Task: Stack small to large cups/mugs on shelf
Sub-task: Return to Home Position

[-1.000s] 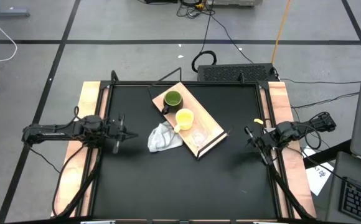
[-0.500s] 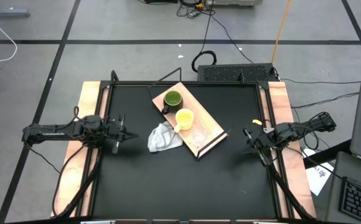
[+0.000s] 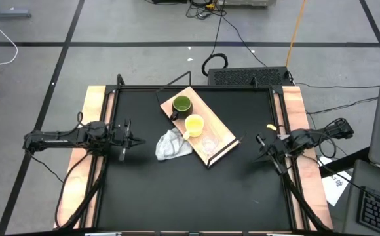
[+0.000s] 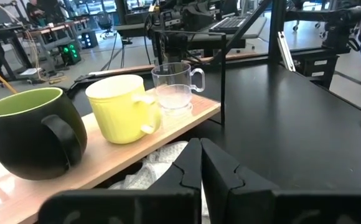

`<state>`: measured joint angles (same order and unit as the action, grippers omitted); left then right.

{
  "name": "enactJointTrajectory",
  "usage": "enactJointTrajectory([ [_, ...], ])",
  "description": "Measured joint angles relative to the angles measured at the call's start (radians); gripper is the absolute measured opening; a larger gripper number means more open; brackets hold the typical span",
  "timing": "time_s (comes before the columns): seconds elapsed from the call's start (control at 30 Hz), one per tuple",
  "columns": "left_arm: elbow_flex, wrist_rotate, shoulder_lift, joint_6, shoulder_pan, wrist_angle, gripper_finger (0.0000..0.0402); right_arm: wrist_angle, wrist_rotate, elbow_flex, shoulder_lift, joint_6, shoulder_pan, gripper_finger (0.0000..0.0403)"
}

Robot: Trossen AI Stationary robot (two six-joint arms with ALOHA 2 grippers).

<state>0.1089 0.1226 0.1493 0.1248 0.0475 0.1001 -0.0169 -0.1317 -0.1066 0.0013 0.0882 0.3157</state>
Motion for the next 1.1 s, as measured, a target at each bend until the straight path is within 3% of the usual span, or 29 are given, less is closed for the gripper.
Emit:
enactJointTrajectory([
  [0.37,0.000,0.000,0.000,-0.049,0.000,0.001,0.0027,0.035,0.000,0.000,0.001,0.005,0.000,0.0000],
  [0.83,0.000,0.000,0.000,-0.052,0.000,0.001,0.0003,0.043,0.000,0.000,0.002,0.005,0.000,0.0000],
  [1.1,0.000,-0.001,0.000,-0.051,0.000,0.001,0.0029,0.043,0.000,0.000,0.002,0.005,0.000,0.0000],
])
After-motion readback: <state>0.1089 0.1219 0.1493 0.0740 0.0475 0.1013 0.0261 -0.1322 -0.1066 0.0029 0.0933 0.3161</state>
